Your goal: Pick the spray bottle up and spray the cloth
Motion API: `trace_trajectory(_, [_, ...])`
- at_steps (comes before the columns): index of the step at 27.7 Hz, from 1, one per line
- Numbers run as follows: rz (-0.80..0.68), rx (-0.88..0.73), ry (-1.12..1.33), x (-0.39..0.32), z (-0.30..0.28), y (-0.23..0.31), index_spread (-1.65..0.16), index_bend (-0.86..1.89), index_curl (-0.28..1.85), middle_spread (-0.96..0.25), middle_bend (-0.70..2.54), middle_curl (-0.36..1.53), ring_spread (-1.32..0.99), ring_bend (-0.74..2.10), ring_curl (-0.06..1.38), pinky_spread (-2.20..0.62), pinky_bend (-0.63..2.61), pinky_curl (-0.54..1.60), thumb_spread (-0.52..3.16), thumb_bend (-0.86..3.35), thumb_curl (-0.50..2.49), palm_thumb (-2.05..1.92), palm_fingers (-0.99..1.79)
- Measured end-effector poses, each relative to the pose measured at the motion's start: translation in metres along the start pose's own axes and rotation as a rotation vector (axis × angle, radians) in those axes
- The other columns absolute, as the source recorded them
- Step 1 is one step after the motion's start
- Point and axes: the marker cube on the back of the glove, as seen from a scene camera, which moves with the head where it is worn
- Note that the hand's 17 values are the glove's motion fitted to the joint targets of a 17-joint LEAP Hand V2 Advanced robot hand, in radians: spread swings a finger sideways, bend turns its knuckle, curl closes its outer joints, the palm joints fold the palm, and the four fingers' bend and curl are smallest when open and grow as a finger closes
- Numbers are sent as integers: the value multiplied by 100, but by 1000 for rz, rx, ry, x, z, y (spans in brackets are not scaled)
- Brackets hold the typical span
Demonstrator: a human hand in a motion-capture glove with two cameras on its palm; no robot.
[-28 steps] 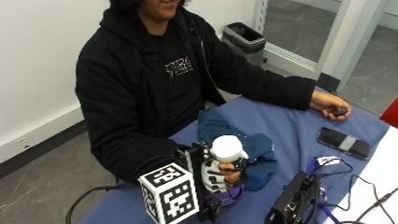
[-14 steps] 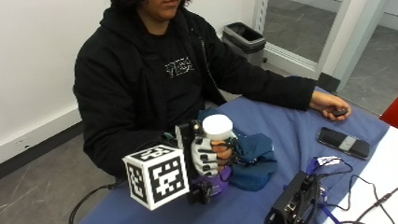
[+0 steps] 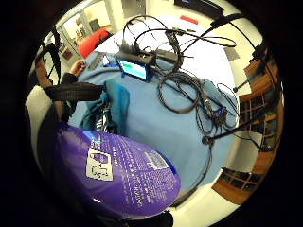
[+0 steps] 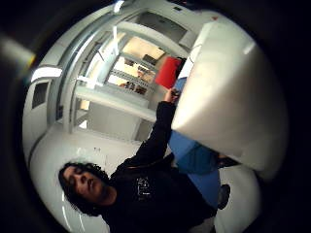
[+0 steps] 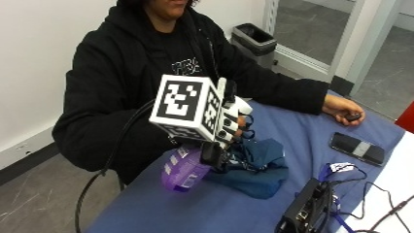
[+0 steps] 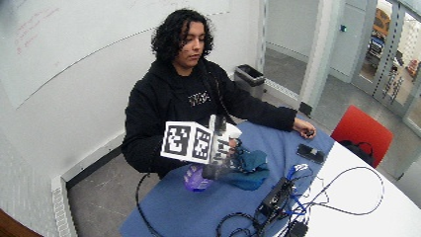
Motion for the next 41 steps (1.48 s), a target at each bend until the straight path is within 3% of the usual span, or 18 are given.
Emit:
trace_trajectory(11, [135, -409, 344, -7, 47, -8, -26, 21, 48, -13, 37, 51, -21, 49, 47, -28, 48, 41, 29, -3, 69, 107, 119])
trace_trajectory(20, [196, -579, 500, 4, 84, -11, -24, 17, 49, -13, 40, 53, -20, 47, 47, -28, 46, 41, 28, -3, 71, 108, 122])
trace_trajectory(34, [255, -660, 574, 11, 125, -20, -24, 17, 50, -13, 39, 54, -20, 47, 49, -27, 46, 41, 27, -3, 73, 108, 120])
trace_trajectory(41, [211, -659, 594, 8, 107, -3, -24, 17, 51, -13, 38, 55, -20, 46, 49, -27, 46, 42, 28, -3, 73, 108, 120])
